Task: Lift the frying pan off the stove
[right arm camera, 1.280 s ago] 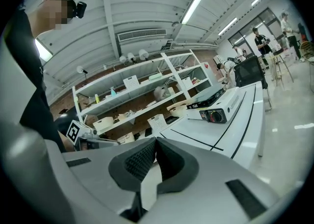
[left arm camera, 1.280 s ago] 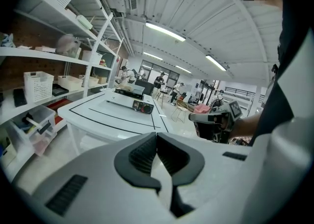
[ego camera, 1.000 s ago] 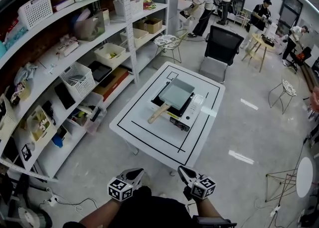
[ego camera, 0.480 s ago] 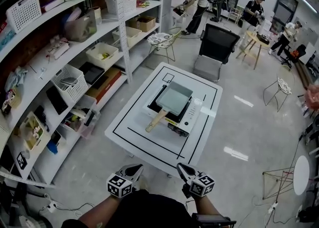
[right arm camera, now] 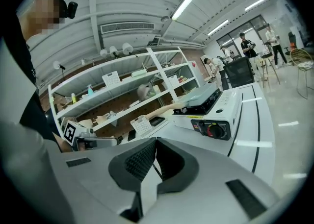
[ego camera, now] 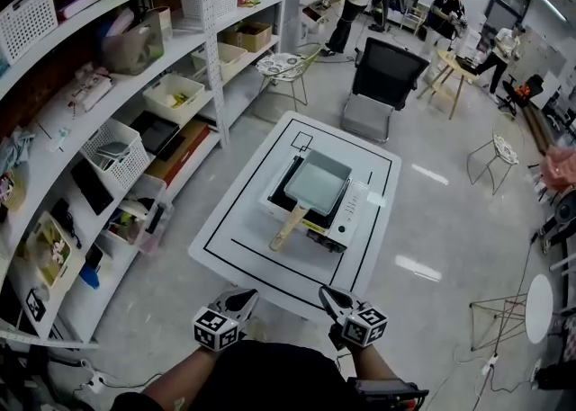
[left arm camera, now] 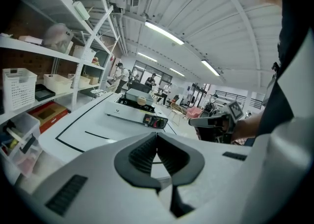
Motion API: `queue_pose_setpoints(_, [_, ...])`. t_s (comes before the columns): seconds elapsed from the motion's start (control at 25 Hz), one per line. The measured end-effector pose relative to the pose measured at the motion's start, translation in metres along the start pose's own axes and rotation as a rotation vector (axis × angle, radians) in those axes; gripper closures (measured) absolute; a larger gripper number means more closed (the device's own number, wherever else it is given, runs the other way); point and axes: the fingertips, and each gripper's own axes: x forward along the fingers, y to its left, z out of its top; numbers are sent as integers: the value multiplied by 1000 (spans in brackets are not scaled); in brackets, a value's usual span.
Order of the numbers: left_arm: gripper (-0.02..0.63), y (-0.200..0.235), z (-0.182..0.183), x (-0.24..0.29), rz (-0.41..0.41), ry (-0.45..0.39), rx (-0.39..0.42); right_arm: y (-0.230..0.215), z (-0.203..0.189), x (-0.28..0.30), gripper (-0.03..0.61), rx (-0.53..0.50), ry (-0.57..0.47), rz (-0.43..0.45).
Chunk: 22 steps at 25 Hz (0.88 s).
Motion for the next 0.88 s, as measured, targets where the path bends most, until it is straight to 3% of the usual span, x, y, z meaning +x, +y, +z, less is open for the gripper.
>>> queue_pose_setpoints(0.28, [604, 27, 5, -4, -24, 9, 0, 3, 17, 30, 552, -3, -12, -22])
queue_pose_setpoints(0.52, [604, 57, 11, -14, 8, 16, -2, 4, 29, 56, 552, -20, -9, -25])
queue_pose_setpoints(0.88, [604, 71, 15, -15, 41, -10, -31, -12, 49, 82, 552, 61, -20, -28])
